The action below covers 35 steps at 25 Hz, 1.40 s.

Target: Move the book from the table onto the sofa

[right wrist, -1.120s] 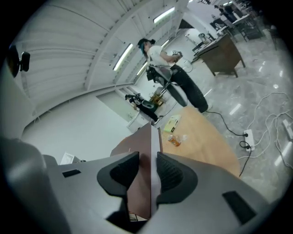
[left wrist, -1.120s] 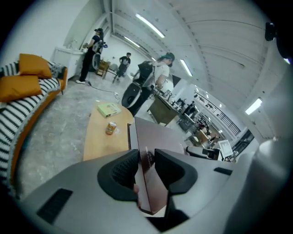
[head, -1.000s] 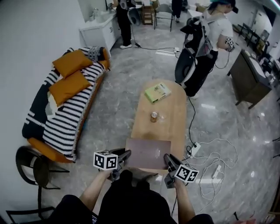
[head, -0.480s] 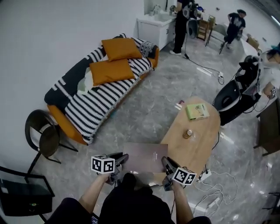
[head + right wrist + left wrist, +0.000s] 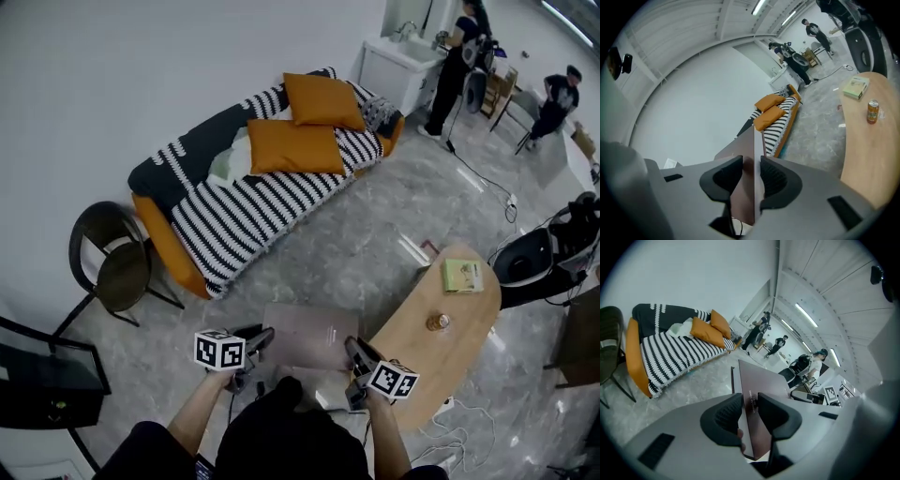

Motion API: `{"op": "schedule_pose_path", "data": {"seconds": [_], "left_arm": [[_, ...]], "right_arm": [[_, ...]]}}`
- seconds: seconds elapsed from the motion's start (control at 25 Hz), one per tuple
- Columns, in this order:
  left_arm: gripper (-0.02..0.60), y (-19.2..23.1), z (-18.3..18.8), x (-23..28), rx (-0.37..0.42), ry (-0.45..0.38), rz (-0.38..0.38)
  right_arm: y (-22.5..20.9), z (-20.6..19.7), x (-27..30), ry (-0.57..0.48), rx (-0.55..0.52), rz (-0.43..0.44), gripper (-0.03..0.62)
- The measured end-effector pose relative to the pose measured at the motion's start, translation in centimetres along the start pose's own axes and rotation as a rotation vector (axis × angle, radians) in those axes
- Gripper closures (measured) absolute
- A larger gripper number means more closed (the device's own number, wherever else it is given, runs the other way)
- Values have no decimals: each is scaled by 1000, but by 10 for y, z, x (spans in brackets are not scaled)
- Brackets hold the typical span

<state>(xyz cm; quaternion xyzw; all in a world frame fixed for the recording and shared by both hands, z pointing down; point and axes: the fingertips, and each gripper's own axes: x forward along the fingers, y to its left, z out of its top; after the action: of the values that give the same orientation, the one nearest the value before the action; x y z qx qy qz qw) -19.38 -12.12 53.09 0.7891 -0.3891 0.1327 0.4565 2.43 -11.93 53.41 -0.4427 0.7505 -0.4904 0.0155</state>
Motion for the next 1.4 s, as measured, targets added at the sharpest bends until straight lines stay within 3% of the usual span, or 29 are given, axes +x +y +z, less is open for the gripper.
{"op": "schedule_pose_path", "data": {"seconds": [0.44,0.96,1.4], "left_arm": [[463,95,38,-56,-113,-121,65],[463,171,63,-92,-219,-227,167],[463,228,127,-95,-296,-299,249]], "right_arm": [[65,-3,119,133,-94,76,457],[107,-9,223,277,-152,169,457],[135,29,331,388,-202,247,457]]}}
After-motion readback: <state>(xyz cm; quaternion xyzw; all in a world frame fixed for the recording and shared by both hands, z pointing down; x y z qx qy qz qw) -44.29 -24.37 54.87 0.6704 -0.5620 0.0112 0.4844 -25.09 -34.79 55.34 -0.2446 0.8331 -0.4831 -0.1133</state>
